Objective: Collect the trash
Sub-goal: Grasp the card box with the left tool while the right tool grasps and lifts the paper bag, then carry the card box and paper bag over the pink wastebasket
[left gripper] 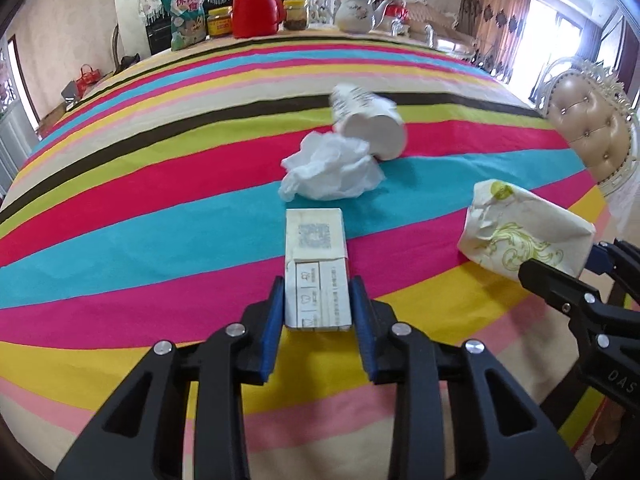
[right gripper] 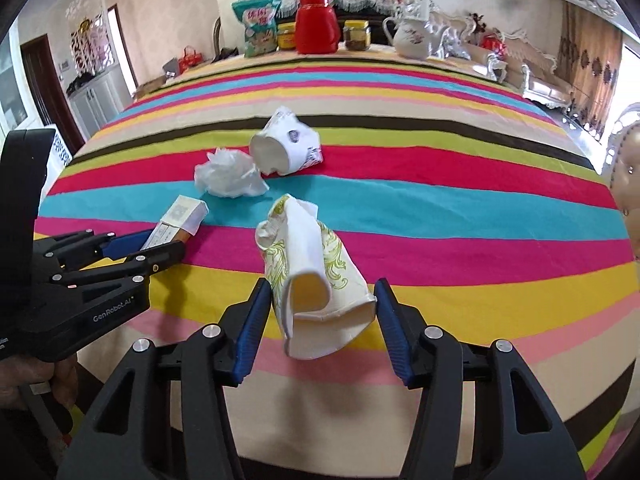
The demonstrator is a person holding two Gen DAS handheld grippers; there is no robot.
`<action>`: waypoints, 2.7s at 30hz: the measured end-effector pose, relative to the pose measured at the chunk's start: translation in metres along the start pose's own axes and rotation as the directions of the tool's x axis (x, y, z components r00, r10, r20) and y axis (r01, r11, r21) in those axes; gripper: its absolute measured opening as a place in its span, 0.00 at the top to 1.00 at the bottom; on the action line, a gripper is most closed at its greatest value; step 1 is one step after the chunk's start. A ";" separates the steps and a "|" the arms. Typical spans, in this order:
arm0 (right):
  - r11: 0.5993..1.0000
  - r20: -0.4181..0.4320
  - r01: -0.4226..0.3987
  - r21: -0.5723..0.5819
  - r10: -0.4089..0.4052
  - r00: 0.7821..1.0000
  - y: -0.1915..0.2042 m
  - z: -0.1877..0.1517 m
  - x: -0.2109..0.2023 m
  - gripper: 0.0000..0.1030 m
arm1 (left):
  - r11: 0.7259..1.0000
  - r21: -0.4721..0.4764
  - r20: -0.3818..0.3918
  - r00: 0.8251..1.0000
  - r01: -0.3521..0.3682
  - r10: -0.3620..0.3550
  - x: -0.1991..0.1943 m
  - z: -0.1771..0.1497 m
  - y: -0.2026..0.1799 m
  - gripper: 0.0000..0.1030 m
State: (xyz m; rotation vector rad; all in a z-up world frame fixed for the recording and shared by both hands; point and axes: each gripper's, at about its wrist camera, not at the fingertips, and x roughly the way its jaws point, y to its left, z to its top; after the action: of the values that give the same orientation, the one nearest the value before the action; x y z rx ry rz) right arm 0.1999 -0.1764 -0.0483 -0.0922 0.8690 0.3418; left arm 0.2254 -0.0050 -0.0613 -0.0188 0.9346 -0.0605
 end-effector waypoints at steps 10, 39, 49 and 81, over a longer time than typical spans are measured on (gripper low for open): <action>0.998 0.047 0.037 0.052 -0.040 0.998 -0.018 -0.024 -0.035 0.51 | 0.998 0.025 0.068 0.996 0.062 -0.064 -0.032 -0.010 -0.025 0.69; 0.987 0.118 0.098 0.131 -0.114 0.986 -0.047 -0.077 -0.116 0.54 | 0.985 0.102 0.119 0.981 0.142 -0.154 -0.073 -0.033 -0.072 0.69; 0.978 0.134 0.132 0.163 -0.155 0.979 -0.057 -0.086 -0.137 0.54 | 0.975 0.139 0.129 0.973 0.172 -0.190 -0.083 -0.034 -0.088 0.69; 0.808 0.048 0.403 0.430 -0.466 0.883 -0.197 -0.179 -0.234 0.54 | 0.763 0.451 -0.013 0.858 0.463 -0.514 -0.098 -0.040 -0.303 0.69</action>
State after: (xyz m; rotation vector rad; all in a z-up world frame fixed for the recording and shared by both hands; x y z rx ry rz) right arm -0.0051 -0.4609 0.0034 0.1237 0.7251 -0.2717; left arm 0.1222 -0.3010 0.0066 0.1545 0.7636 -0.7586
